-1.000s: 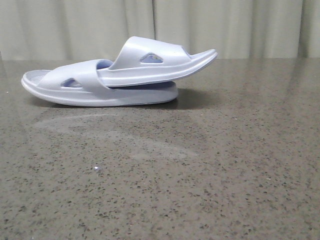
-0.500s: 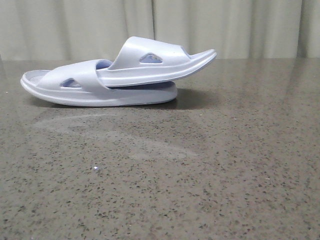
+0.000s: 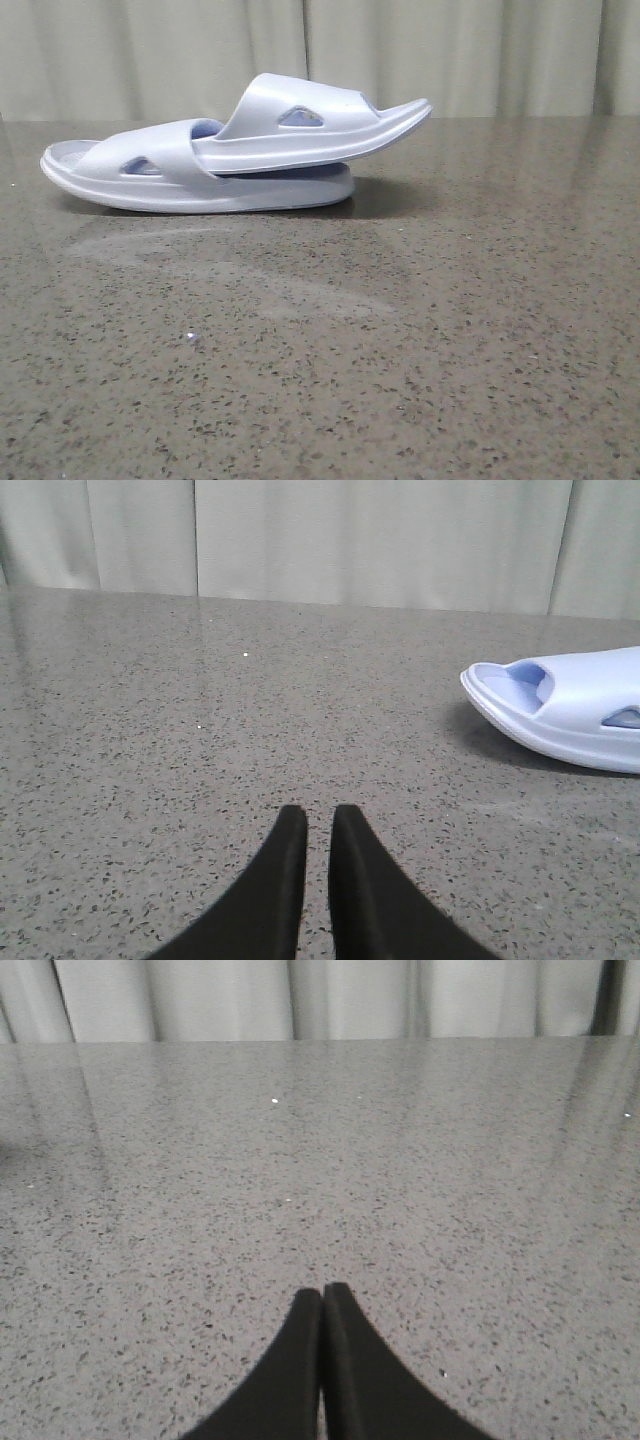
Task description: Insert blue slippers together front up
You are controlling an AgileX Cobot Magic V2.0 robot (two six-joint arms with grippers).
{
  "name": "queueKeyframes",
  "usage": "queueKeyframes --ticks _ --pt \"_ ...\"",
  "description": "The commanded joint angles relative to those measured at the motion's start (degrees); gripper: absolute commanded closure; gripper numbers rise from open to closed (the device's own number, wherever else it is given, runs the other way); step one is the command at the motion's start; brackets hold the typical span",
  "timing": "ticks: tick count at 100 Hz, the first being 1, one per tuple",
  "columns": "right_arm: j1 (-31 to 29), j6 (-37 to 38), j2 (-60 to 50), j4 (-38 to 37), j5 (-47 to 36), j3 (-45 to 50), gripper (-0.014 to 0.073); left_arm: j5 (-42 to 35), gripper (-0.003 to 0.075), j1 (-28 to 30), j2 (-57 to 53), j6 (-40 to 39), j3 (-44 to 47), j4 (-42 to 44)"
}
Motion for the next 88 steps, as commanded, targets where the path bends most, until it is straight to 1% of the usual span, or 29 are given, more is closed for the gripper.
queueKeyframes --ticks 1,9,28,88 --pt "-0.97 0.26 -2.25 -0.74 0.66 1.18 0.0693 -4.65 0.0705 0.40 0.49 -0.22 0.58 -0.52" --pt "-1.04 0.26 -3.28 -0.74 1.37 1.18 0.0693 -4.65 0.0705 0.40 0.49 -0.22 0.58 -0.52" --pt "-1.11 0.16 -3.38 -2.69 -1.54 1.18 0.0693 -4.65 0.0705 0.40 0.49 -0.22 0.58 -0.52" --pt "-1.11 0.16 -3.38 -2.69 -1.53 1.18 0.0693 -4.65 0.0705 0.40 0.49 -0.22 0.58 -0.52"
